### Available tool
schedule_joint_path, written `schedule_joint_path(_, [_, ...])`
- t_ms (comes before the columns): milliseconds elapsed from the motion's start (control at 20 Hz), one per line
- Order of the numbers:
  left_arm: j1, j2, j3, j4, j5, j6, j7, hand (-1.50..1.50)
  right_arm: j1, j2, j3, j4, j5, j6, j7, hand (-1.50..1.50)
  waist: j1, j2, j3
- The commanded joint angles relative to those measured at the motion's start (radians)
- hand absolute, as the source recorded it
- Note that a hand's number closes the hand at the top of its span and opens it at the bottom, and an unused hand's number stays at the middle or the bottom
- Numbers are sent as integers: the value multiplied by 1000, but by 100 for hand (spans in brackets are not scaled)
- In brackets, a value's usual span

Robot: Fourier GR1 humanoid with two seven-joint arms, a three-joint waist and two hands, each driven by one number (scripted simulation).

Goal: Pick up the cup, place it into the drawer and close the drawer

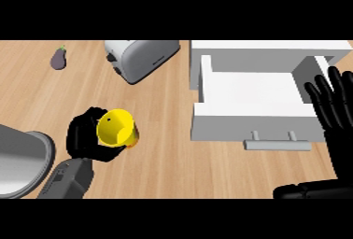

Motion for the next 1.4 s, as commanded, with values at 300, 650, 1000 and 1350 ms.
schedule_joint_path(300, [-34, -35, -51, -422, 29, 118, 349, 150, -7, -34, -52, -15, -54, 26, 22, -150, -10, 4, -1])
schedule_joint_path(650, [-210, -102, -99, -585, -34, 344, 600, 150, 48, -5, -12, 10, -11, 38, -47, -150, -14, 2, -1])
schedule_joint_path(1000, [-358, -114, -82, -548, -101, 390, 714, 150, -29, 11, 10, 54, 39, -4, -39, -150, -13, 5, -1])
schedule_joint_path(1350, [-565, -167, -69, -291, -165, 417, 678, 150, -31, 16, 26, 58, 35, 5, -35, -150, -19, 7, -1])
